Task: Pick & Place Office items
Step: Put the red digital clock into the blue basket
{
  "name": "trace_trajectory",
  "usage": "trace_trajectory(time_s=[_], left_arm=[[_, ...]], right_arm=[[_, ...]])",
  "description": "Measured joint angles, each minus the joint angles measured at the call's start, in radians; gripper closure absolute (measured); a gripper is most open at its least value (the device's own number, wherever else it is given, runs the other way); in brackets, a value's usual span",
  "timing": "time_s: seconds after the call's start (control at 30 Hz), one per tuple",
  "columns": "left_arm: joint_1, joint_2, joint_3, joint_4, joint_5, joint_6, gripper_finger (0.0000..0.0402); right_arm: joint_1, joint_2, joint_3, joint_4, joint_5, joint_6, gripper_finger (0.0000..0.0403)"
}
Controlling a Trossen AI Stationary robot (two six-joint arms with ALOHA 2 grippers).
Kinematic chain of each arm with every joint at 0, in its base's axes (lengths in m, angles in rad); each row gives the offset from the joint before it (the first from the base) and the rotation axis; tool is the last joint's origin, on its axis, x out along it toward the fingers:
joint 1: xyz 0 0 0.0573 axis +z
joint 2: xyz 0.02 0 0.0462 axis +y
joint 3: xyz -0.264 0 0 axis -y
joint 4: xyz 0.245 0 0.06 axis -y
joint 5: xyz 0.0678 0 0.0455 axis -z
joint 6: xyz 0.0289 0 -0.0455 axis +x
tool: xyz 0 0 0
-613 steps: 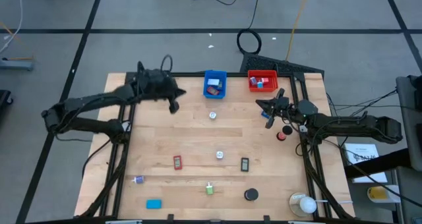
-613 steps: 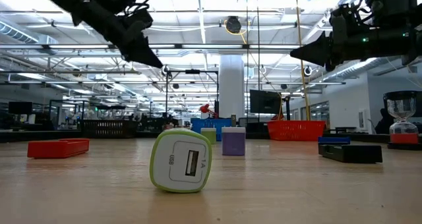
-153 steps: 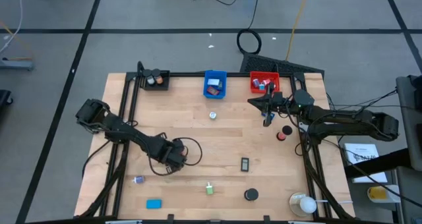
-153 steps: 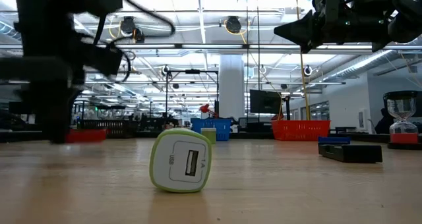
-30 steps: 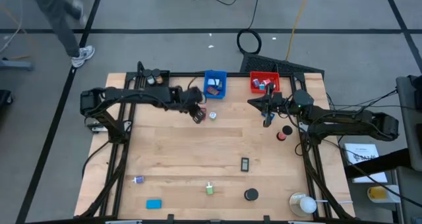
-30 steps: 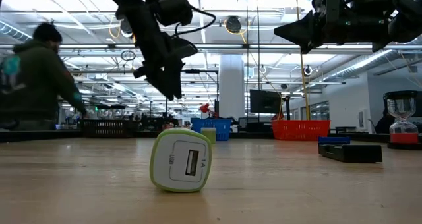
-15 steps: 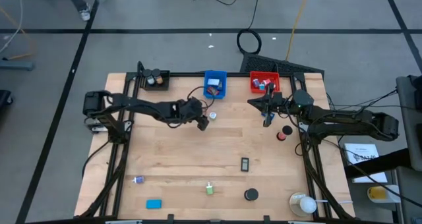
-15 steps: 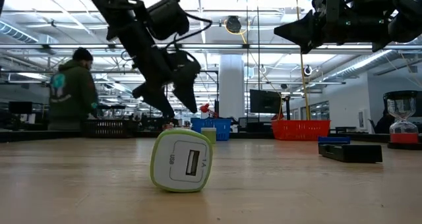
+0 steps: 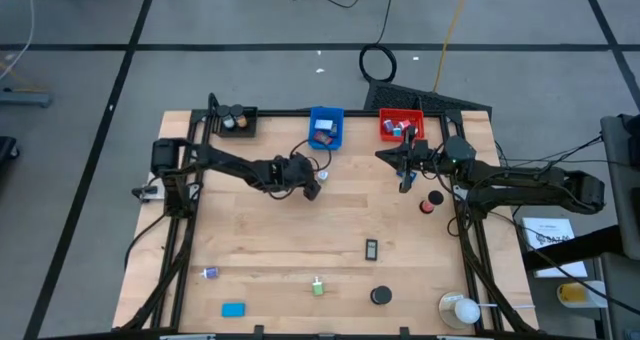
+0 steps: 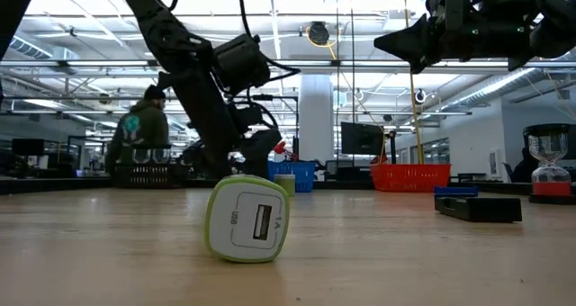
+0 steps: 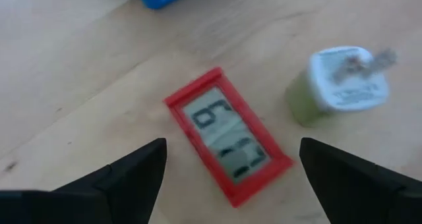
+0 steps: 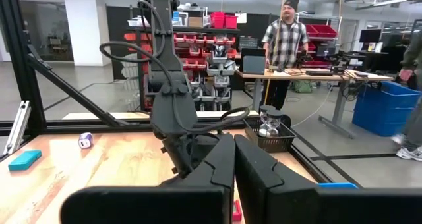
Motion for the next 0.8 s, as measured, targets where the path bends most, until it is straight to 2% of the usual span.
trace_trajectory(time_s=[0.17,0.4,0.5,0.6,0.8], left_arm=[[0.011,0.003,0.000,-0.004,-0.009,-0.011,0.0073],[0.019,0.003,0.001,-0.050,-0.011,-0.019,0.0151],[0.022,0.003,0.001,-0.045,-0.008,-0.016,0.0170],[0.030,0.003,0.001,-0.042,-0.008,0.005,0.0167],[0.053,0.003,0.001,-0.044,-0.014,0.017,0.0126]], right_arm=[[0.000,0.000,0.000,-0.001,0.000,0.000,0.0403],[0.000,0.000,0.000,-0.001,0.000,0.000,0.0403],[0.000,0.000,0.000,-0.001,0.000,0.000,0.0403],[0.000,0.000,0.000,-0.001,0.000,0.000,0.0403],[0.000,0.000,0.000,-0.001,0.000,0.000,0.0403]])
